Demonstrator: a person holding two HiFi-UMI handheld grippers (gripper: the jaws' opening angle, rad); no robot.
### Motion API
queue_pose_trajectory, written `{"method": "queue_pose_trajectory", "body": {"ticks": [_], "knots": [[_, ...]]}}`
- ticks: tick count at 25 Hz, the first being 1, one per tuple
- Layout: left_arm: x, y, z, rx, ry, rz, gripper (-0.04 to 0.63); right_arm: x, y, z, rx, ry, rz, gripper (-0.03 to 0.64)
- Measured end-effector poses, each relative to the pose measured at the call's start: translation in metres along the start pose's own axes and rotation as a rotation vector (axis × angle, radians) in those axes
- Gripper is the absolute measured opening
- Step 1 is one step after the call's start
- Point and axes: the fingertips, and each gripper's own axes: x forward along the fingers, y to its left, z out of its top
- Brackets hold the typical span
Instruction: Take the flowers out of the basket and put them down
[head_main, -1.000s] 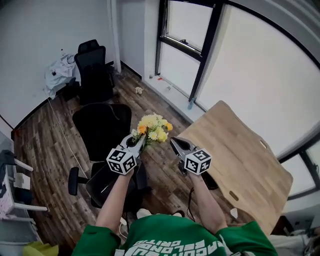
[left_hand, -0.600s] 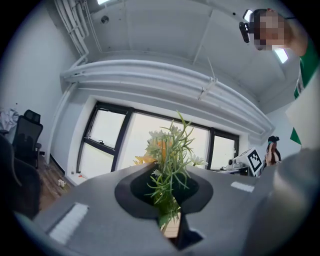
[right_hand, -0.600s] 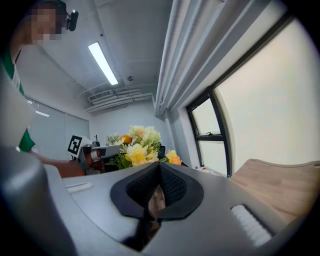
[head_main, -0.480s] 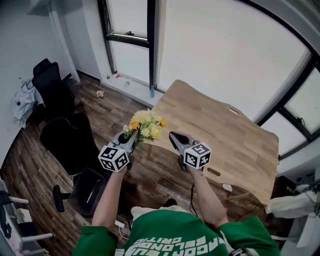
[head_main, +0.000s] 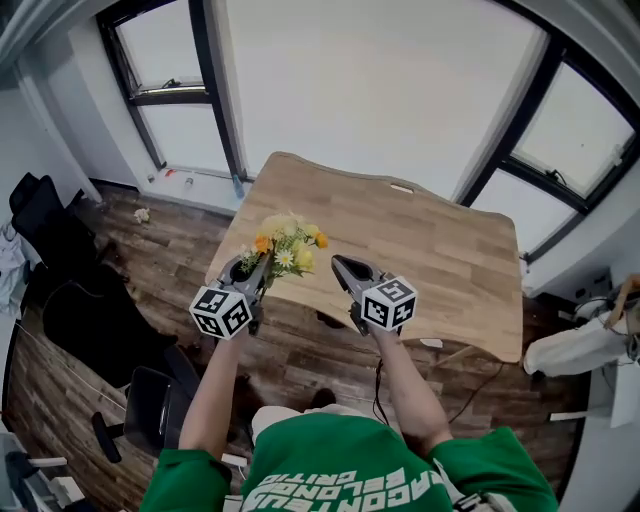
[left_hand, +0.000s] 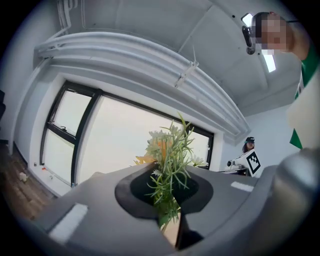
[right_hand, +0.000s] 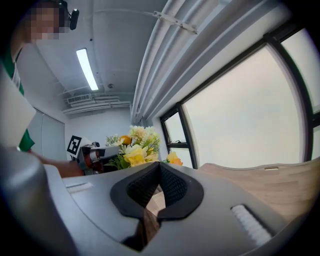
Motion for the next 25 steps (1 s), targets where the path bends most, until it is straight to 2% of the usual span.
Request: {"method": "queue_pose_trajectory", "body": {"ticks": [5, 12, 25], "knots": [[0.054, -0.049, -0.014, -0.016, 0.033, -0.117, 0.066, -0.058, -0.048, 0.002, 0.035, -0.032, -0.123, 0.006], [0.110, -0.100, -0.032, -0.021, 0.078, -0.249, 0.066, -0.121, -0.092, 0.002, 0.060, -0.057, -0.262, 0.006], [0.233, -0.160, -0.073, -0.042, 0.153, -0.472, 0.066, -0.193, -0.191, -0.004, 0.097, -0.086, -0.488, 0.006]]}}
